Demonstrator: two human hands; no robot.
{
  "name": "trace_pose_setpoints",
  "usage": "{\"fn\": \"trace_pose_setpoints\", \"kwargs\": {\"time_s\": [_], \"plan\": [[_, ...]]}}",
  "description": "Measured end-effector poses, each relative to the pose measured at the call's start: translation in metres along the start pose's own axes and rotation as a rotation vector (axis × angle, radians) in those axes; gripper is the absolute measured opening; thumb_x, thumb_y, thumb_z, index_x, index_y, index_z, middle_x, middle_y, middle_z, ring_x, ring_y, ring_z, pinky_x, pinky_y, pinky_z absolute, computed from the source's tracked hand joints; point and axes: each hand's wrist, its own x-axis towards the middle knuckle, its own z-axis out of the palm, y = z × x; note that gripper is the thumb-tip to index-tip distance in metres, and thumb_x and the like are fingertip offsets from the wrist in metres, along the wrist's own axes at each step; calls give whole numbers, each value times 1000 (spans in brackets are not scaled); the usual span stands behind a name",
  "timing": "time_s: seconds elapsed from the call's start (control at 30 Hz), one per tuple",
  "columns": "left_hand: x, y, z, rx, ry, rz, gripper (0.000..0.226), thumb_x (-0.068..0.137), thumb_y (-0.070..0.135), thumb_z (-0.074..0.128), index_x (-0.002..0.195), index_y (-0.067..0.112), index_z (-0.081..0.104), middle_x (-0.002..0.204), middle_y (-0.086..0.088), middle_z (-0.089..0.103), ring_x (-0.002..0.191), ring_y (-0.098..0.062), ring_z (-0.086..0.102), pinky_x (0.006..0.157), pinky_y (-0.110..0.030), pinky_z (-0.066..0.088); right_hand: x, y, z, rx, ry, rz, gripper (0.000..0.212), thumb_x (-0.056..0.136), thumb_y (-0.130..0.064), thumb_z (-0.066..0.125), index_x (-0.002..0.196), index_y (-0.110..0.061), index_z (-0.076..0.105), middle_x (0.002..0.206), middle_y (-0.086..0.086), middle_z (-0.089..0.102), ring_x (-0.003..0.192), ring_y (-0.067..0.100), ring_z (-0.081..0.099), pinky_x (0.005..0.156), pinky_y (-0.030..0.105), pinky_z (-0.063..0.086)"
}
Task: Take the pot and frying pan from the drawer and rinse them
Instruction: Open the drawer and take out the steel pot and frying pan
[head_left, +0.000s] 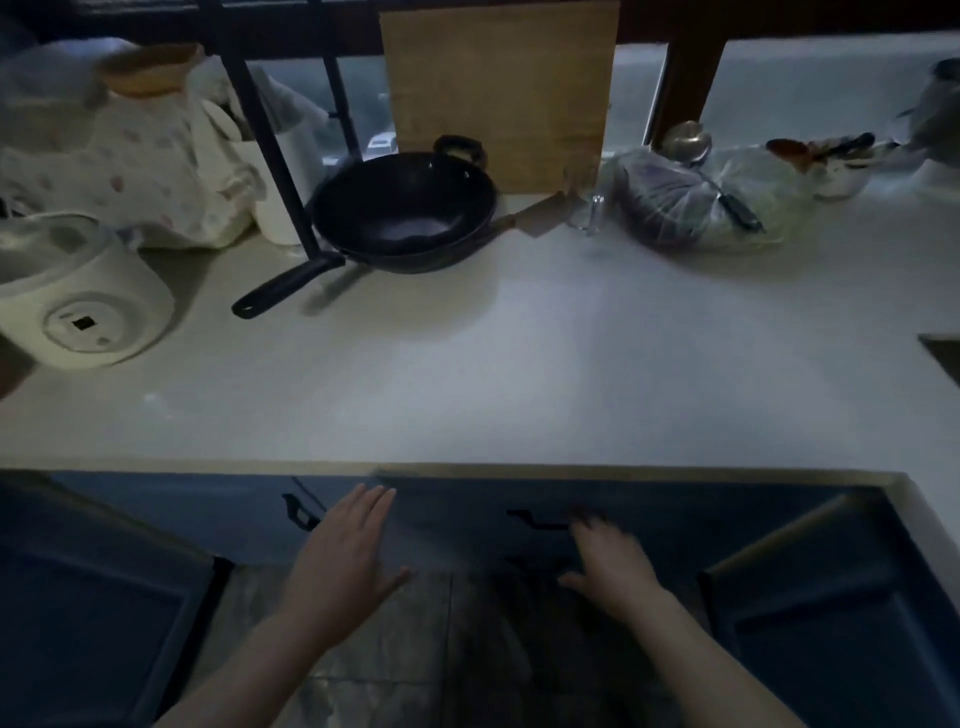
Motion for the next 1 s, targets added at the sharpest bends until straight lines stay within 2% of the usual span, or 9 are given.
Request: {"fn": "trace_pose_setpoints", "kwargs": {"time_s": [0.07,0.2,0.3,0.37,0.5,0.6,0.77,0.9,1.0], "plan": [[6,-2,12,4,-27,-6,89,77,75,30,126,9,61,127,-4,63,117,-22,60,97,-36,49,23,2,15,33,-34,28,87,83,-47,68,152,-20,22,150,8,39,129,29,46,102,38,43],[7,-3,27,-17,-79,-41,89,77,75,32,130,9,57,131,-3,59,122,-21,55,104,-28,26,62,8,47,71,-77,42,93,83,-54,62,155,-22,14,157,9,28,136,30,40,108,42,39],[6,-4,30,-29,-130,-69,88,78,76,31,131,10,56,132,-3,59,125,-18,46,106,-26,21,77,12,61,62,-94,28,92,86,-54,60,156,-20,11,160,8,24,141,29,34,113,43,33],[5,-4,30,-18,-145,-82,88,81,77,27,133,11,54,133,-2,58,126,-18,48,108,-25,16,81,15,64,37,-115,26,92,88,-52,58,156,-17,8,162,8,17,145,29,26,116,42,27],[3,-3,34,34,-116,-108,91,79,79,24,137,14,50,137,0,55,127,-18,51,110,-27,30,84,17,72,34,-135,24,90,89,-50,59,156,-19,8,162,8,16,146,30,24,119,46,22],[2,1,37,44,-81,-102,92,78,78,26,140,13,47,139,-2,53,130,-20,49,106,-34,30,82,16,81,73,-117,43,87,88,-48,60,155,-20,13,160,7,21,142,31,31,114,47,30],[-3,10,37,34,-17,-66,93,80,78,32,146,14,37,148,-2,42,139,-19,35,115,-27,16,77,17,87,108,-108,37,91,84,-45,68,154,-20,16,158,6,24,136,30,40,102,41,46],[-11,17,33,-30,6,-44,94,80,75,39,152,18,20,157,2,25,146,-15,16,114,-25,3,62,16,102,99,-85,46,90,82,-44,69,153,-20,20,155,7,28,133,28,43,100,39,47],[-19,20,31,-46,24,-43,98,75,79,27,152,18,21,157,2,26,146,-15,16,115,-26,5,44,13,111,45,-95,54,93,81,-42,70,154,-19,17,157,7,23,133,28,43,103,39,46]]}}
